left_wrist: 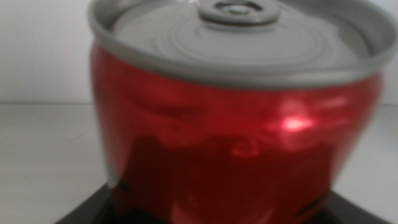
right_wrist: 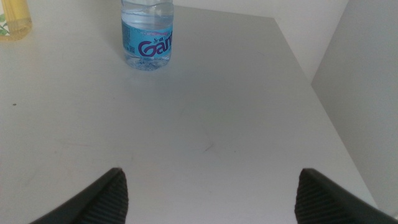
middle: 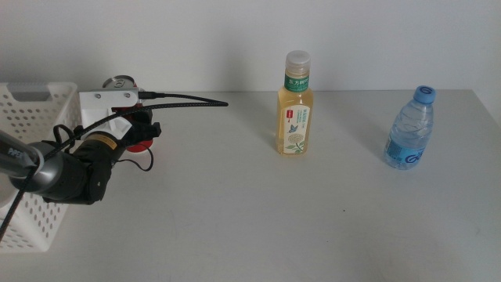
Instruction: Use arms to grab the bottles and put them into the dustbin to the left of the table.
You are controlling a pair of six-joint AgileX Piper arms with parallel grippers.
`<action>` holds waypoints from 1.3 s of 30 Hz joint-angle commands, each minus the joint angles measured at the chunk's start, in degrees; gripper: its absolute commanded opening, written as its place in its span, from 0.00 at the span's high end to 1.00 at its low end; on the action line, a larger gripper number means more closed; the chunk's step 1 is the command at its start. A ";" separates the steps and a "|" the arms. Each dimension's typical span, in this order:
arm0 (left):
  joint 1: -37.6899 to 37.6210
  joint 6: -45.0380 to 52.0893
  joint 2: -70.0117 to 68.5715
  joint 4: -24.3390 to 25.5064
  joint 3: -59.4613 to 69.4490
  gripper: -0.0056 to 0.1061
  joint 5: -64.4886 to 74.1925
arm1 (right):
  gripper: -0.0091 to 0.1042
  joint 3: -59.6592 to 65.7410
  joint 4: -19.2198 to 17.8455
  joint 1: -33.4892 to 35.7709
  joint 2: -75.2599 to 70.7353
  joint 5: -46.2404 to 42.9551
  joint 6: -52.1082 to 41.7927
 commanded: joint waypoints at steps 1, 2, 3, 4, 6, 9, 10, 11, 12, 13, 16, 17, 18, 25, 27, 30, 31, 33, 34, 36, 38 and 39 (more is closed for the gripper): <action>0.12 -1.25 -2.89 -0.84 -1.42 0.45 -4.62 | 0.09 -0.08 -0.30 -0.20 -1.20 -3.79 -0.47; 0.12 -1.38 -2.89 -0.84 -1.42 0.53 -4.79 | 0.09 -0.08 -0.30 -0.20 -1.20 -3.79 -0.47; 0.12 -1.46 -2.89 -0.84 -1.42 0.59 -4.72 | 0.09 -0.08 -0.30 -0.20 -1.20 -3.79 -0.47; 0.12 -1.73 -2.89 -0.84 -1.28 0.68 -4.56 | 0.09 -0.08 -0.30 -0.20 -1.20 -3.79 -0.47; 0.04 -3.13 -2.89 -1.41 -0.90 0.81 -4.48 | 0.09 -0.08 -0.30 -0.20 -1.20 -3.79 -0.47; 0.04 -5.10 -3.85 0.45 0.57 0.96 -4.19 | 0.09 -0.08 -0.30 -0.20 -1.20 -3.79 -0.47; 0.04 -5.10 -4.65 2.15 0.57 0.96 -2.98 | 0.09 -0.08 -0.30 -0.20 -1.20 -3.79 -0.47; 0.04 -5.10 -5.81 3.46 0.57 0.96 -0.95 | 0.09 -0.08 -0.30 -0.20 -1.20 -3.79 -0.47; 0.04 -5.02 -7.27 4.45 0.34 0.96 1.58 | 0.09 -0.08 -0.30 -0.20 -1.20 -3.79 -0.47; 0.04 -5.02 -8.89 5.66 -0.16 0.96 4.77 | 0.09 -0.08 -0.30 -0.20 -1.20 -3.79 -0.47; -0.08 -5.87 -13.65 9.00 -2.86 0.96 15.30 | 0.09 -0.08 -0.30 -0.20 -1.20 -3.79 -0.47; -0.21 -6.78 -15.31 10.17 -4.08 0.96 19.56 | 0.09 -0.08 -0.30 -0.20 -1.20 -3.79 -0.47; -0.26 -7.61 -16.54 11.07 -5.11 0.96 23.05 | 0.09 -0.08 -0.30 -0.20 -1.20 -3.79 -0.47; -1.37 -15.71 -24.96 20.55 -14.48 0.96 53.44 | 0.09 -0.08 -0.30 -0.20 -1.20 -3.74 -0.47; -1.91 -15.08 -26.98 20.70 -16.74 0.96 60.97 | 0.09 -0.08 -0.30 -0.20 -1.20 -3.74 -0.47; -1.80 -10.02 -30.06 17.33 -20.75 0.96 72.08 | 0.09 -0.08 -0.30 -0.20 -1.20 -3.74 -0.47; -1.23 -6.90 -30.88 15.07 -22.60 0.96 76.28 | 0.09 -0.08 -0.30 -0.20 -1.20 -3.74 -0.47; 0.64 0.66 -31.78 9.41 -26.47 0.96 84.92 | 0.09 -0.08 -0.30 -0.20 -1.20 -3.74 -0.47; 2.25 4.86 -31.88 5.86 -28.87 0.96 89.27 | 0.09 -0.08 -0.30 -0.20 -1.20 -3.74 -0.47; 5.78 11.78 -31.81 -0.93 -33.26 0.96 96.50 | 0.09 -0.08 -0.30 -0.20 -1.20 -3.74 -0.47; 9.95 17.17 -31.46 -5.55 -36.45 0.96 102.78 | 0.09 -0.08 -0.30 -0.20 -1.20 -3.74 -0.47; 11.65 18.42 -31.22 -6.32 -37.47 0.96 104.80 | 0.09 -0.08 -0.30 -0.20 -1.20 -3.74 -0.47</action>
